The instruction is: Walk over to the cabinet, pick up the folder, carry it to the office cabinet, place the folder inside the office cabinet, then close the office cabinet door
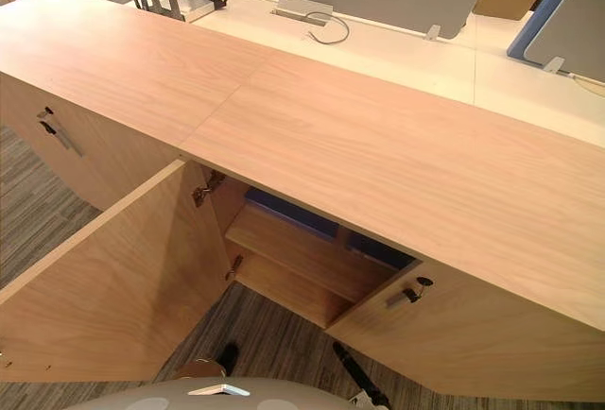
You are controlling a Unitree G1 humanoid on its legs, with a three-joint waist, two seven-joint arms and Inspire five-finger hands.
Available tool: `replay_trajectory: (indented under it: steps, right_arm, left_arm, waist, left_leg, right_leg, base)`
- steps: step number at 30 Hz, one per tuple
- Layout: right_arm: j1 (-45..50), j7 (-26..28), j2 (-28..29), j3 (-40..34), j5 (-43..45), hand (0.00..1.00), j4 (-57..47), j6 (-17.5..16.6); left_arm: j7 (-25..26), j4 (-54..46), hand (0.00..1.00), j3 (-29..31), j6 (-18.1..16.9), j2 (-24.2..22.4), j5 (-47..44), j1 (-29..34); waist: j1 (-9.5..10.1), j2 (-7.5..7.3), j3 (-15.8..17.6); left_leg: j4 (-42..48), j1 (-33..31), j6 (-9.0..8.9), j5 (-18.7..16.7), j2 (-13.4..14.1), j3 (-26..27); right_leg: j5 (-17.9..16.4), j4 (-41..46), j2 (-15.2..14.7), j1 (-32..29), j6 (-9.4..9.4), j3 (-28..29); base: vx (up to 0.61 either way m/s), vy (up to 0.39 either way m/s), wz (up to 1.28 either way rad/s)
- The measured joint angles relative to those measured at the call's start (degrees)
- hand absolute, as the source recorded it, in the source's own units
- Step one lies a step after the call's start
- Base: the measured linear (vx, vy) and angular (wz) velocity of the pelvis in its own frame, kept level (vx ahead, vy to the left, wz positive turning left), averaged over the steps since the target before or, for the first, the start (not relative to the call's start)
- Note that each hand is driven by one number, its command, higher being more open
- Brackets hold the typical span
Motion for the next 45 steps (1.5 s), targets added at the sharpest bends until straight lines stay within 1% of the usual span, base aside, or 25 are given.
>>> replay_trajectory:
  steps: [5, 7, 9, 10, 11, 12, 13, 14, 15, 16, 17, 18, 19, 20, 21, 22, 23, 26, 28, 30, 31, 33, 35, 39, 45]
  right_arm:
    - [0.09, -0.85, 0.07, -1.62, -2.36, 1.0, 0.09, 0.0]
    - [-0.05, -0.85, 0.1, -1.62, -2.43, 1.0, 0.03, -0.01]
    - [-0.7, -0.86, 0.33, -2.09, -4.48, 1.0, 0.12, 0.01]
    - [-1.58, -0.89, 0.36, -2.5, -4.49, 1.0, 0.23, 0.04]
    - [-1.93, -0.96, 0.39, -3.35, -4.47, 1.0, 0.31, 0.05]
    - [-2.01, -1.1, 0.44, -3.44, -4.47, 1.0, 0.3, 0.01]
    - [-1.67, -1.02, 0.57, -4.0, -4.46, 1.0, 0.27, -0.24]
    - [-1.47, -0.87, 0.57, -5.74, -4.45, 1.0, -0.21, -0.33]
    - [-0.75, -0.88, 0.42, -6.98, -4.41, 1.0, -1.03, -0.35]
    - [-0.3, -0.9, 0.21, -7.53, -4.44, 1.0, -1.63, -0.38]
    - [-0.08, -0.95, -0.07, -9.0, -4.38, 1.0, -1.48, -0.33]
    - [-0.26, -0.95, 0.43, -8.78, -4.35, 1.0, -0.61, -0.18]
    - [-0.56, -0.39, 0.86, -8.29, -4.37, 1.0, 1.47, -0.23]
    - [-0.49, -0.45, 0.83, -8.81, -4.36, 1.0, 1.51, -0.5]
    - [-0.14, -0.43, 0.78, -9.69, -4.34, 1.0, 1.43, -0.99]
    - [0.03, -0.39, 0.59, -10.43, -4.28, 1.0, 1.1, -1.18]
    - [-0.51, -0.52, 0.14, -11.48, -4.3, 1.0, 1.04, -1.35]
    - [-1.03, 0.72, 0.41, -10.2, -4.3, 1.0, 1.91, -0.66]
    - [-1.37, 1.01, 0.46, -10.05, -4.33, 1.0, 2.07, -0.56]
    - [-2.27, 1.56, 0.56, -9.66, -4.33, 1.0, 2.6, -0.46]
    - [-2.47, 1.55, 0.73, -8.46, -4.32, 1.0, 1.56, -0.57]
    - [-2.45, 1.4, 0.78, -7.91, -4.26, 1.0, 1.37, -1.18]
    - [-2.47, 1.34, 0.87, -7.94, -4.3, 1.0, 2.14, -0.99]
    - [-1.08, 1.16, 0.81, -9.55, -4.28, 1.0, 3.02, -1.35]
    - [-0.68, 1.27, 0.84, -11.54, -4.21, 1.0, 4.72, -1.11]
  left_arm:
    - [0.01, -0.14, 1.0, -2.25, 0.26, 1.37, -1.65, -0.09]
    - [0.0, -1.41, 1.0, -2.72, 0.42, 1.67, -1.65, -0.03]
    - [-0.01, -3.89, 1.0, -3.25, 1.16, 2.12, -1.6, -0.02]
    - [0.02, -4.64, 1.0, -2.29, 1.31, 1.6, -1.44, 0.04]
    - [0.09, -4.68, 1.0, -1.0, 1.52, 1.14, -0.89, 0.2]
    - [0.1, -4.75, 1.0, -0.67, 1.52, 1.1, -0.85, 0.35]
    - [-0.07, -5.34, 1.0, 0.55, 1.45, 0.89, -0.88, 0.45]
    - [-0.2, -5.33, 1.0, 1.79, 1.45, -0.17, -0.87, 0.52]
    - [-0.22, -5.27, 1.0, 2.21, 1.45, -1.38, -0.82, 0.61]
    - [-0.2, -5.11, 1.0, 2.45, 1.45, -2.35, -0.29, 0.64]
    - [0.27, -2.79, 1.0, 2.44, 1.4, -3.41, 3.08, -0.25]
    - [0.39, -0.88, 1.0, 2.61, 1.38, -2.99, 3.57, -1.72]
    - [0.63, 1.29, 1.0, 4.56, 1.37, -2.24, 3.63, -2.82]
    - [0.68, 1.49, 1.0, 6.06, 1.32, -2.5, 3.22, -1.65]
    - [0.87, 1.51, 1.0, 7.3, 1.32, -3.32, 3.13, -0.98]
    - [0.96, 1.5, 1.0, 7.37, 1.3, -3.86, 3.31, -1.19]
    - [1.55, 1.77, 1.0, 6.69, 1.29, -4.82, 4.4, -1.49]
    - [1.84, 1.9, 1.0, 6.97, 0.74, -4.12, 4.58, -0.49]
    - [2.04, 2.33, 1.0, 6.03, -0.19, -4.14, 4.78, -0.66]
    - [2.04, 5.5, 1.0, 5.61, -0.9, -3.28, 4.93, -2.14]
    - [2.07, 8.91, 1.0, 5.73, -1.19, -3.35, 5.57, -3.97]
    - [3.07, 13.16, 1.0, 6.31, -2.04, -3.62, 6.2, -5.25]
    - [4.49, 16.03, 1.0, 9.24, -2.78, -4.22, 6.16, -7.16]
    - [5.87, 19.91, 1.0, 12.63, -3.69, -6.16, 5.76, -8.16]
    - [6.19, 20.56, 1.0, 12.63, -3.89, -5.87, 3.61, -8.49]
  waist:
    - [-0.52, 0.02, 0.03]
    - [-0.33, 0.29, 0.37]
    - [-0.67, 0.91, 1.82]
    - [-1.06, 2.05, 2.45]
    - [-1.78, 2.57, 2.81]
    - [-2.44, 1.91, 2.77]
    - [-2.47, 1.86, 3.58]
    - [-1.82, 3.01, 3.64]
    - [-1.28, 4.39, 3.32]
    - [-1.12, 5.81, 2.96]
    - [-2.7, 7.06, 2.92]
    - [-4.28, 5.12, 2.82]
    - [-5.1, 2.54, 2.9]
    - [-3.47, 2.99, 2.75]
    - [-2.85, 3.98, 2.58]
    - [-3.01, 4.91, 2.26]
    - [-3.36, 6.18, 2.12]
    - [-3.44, 4.51, 1.56]
    - [-3.44, 4.51, 1.37]
    - [-3.99, 3.38, 0.64]
    - [-4.09, 2.94, 0.3]
    - [-4.67, 3.09, 0.49]
    - [-5.15, 1.73, 1.6]
    - [-5.65, 2.15, 1.39]
    - [-5.62, 2.55, 1.13]
  left_leg:
    - [-1.0, 0.15, -1.0, 2.31, -0.04, -2.63]
    - [0.62, -1.02, -0.81, 2.9, -0.44, -1.43]
    - [5.24, -3.89, 4.41, 0.48, 1.32, 9.7]
    - [9.19, -6.51, 8.1, -2.33, 5.06, 19.73]
    - [9.43, -7.09, 10.65, -4.12, 7.12, 25.6]
    - [9.17, -7.05, 11.2, -4.77, 7.68, 27.91]
    - [18.58, -9.88, 9.99, -6.39, 10.18, 33.04]
    - [28.18, -12.39, 10.29, -7.33, 12.88, 35.93]
    - [32.2, -12.53, 10.61, -7.02, 14.58, 36.94]
    - [31.37, -12.15, 8.91, -7.83, 14.42, 37.36]
    - [22.78, -10.45, 6.69, -8.2, 9.46, 32.99]
    - [18.25, -9.87, 7.05, -4.88, 5.88, 31.0]
    - [21.89, -9.42, 8.66, -9.1, 5.56, 35.23]
    - [29.37, -8.31, 7.0, -12.67, 9.37, 36.74]
    - [32.46, -5.17, 4.04, -13.99, 14.13, 36.75]
    - [30.91, -3.51, 1.54, -15.11, 15.82, 36.49]
    - [26.13, -1.92, -0.42, -16.09, 14.22, 36.56]
    - [21.0, -2.11, 1.91, -14.68, 10.26, 36.15]
    - [18.78, -2.08, 2.94, -14.02, 9.18, 35.58]
    - [11.43, -1.62, 3.95, -9.35, 7.35, 36.31]
    - [0.48, 0.01, 3.86, -3.07, 6.51, 37.62]
    - [-13.2, 3.81, 3.67, 4.57, 5.4, 38.42]
    - [-13.2, 3.45, 3.44, 5.76, 5.04, 38.95]
    - [-13.15, 4.47, 3.59, 7.56, 5.67, 39.93]
    - [-13.2, 4.91, 4.26, 7.28, 4.84, 41.95]
  right_leg:
    - [0.28, -0.07, 0.67, 0.74, -0.07, -1.52]
    - [0.32, 0.18, 0.63, 0.9, -0.05, -2.85]
    - [0.35, 0.57, 0.68, 1.68, -0.08, -5.29]
    - [0.38, 0.62, 1.54, 1.93, -0.2, -6.84]
    - [1.23, -0.71, 1.55, 2.75, -1.73, -8.48]
    - [1.9, -1.8, 1.22, 3.36, -2.8, -8.88]
    - [1.75, -3.07, -0.32, 3.56, -3.55, -10.77]
    - [0.93, -3.14, -0.35, 3.48, -2.79, -13.97]
    - [-0.06, -2.44, -0.35, 3.54, -1.22, -15.49]
    - [-0.87, -1.32, 0.18, 3.68, -0.27, -16.41]
    - [-3.72, 1.08, -0.1, 1.8, -2.18, -17.34]
    - [-3.78, -1.14, -0.51, 1.43, -3.1, -16.13]
    - [0.05, -4.28, -2.58, 1.83, -2.0, -17.3]
    - [0.95, -4.19, -2.98, 1.69, -0.88, -18.86]
    - [1.46, -4.34, -2.96, 1.75, -0.19, -20.15]
    - [1.59, -4.12, -2.95, 1.76, 0.07, -20.95]
    - [2.11, -3.86, -3.34, 1.3, 1.01, -22.03]
    - [4.14, -6.7, -4.21, -0.25, 1.09, -21.07]
    - [6.07, -7.03, -4.65, -0.87, 1.42, -20.76]
    - [8.43, -6.16, -5.87, -4.5, 1.62, -19.93]
    - [12.91, -6.24, -6.08, -8.5, 1.93, -19.68]
    - [14.07, -6.8, -5.18, -11.26, 1.63, -19.37]
    - [12.27, -8.35, -5.4, -10.83, 1.29, -19.49]
    - [11.8, -8.39, -5.27, -10.54, 1.56, -19.92]
    - [11.9, -10.48, -5.35, -9.82, 3.84, -16.64]
  base:
    - [0.03, -0.018, 0.29]
    - [-0.01, 0.003, 0.41]
    - [-0.05, 0.004, 0.56]
    - [-0.08, -0.034, 0.76]
    - [-0.07, -0.032, 0.85]
    - [-0.08, 0.054, 0.98]
    - [-0.15, 0.16, 0.79]
    - [-0.16, 0.186, 0.72]
    - [-0.13, 0.145, 0.5]
    - [-0.09, 0.143, 1.19]
    - [-0.07, 0.112, 1.67]
    - [-0.18, 0.121, 2.35]
    - [-0.14, 0.052, 1.45]
    - [-0.17, 0.116, 1.02]
    - [-0.06, 0.124, 0.43]
    - [-0.05, 0.266, 0.81]
    - [-0.07, 0.334, 0.84]
    - [-0.13, 0.271, 0.46]
    - [-0.19, 0.181, 0.12]
    - [-0.24, 0.107, -0.16]
    - [-0.29, 0.065, -0.39]
    - [-0.23, 0.047, -0.31]
    - [-0.17, -0.031, -0.07]
    - [-0.16, -0.016, -0.09]
    - [-0.05, 0.075, -0.14]
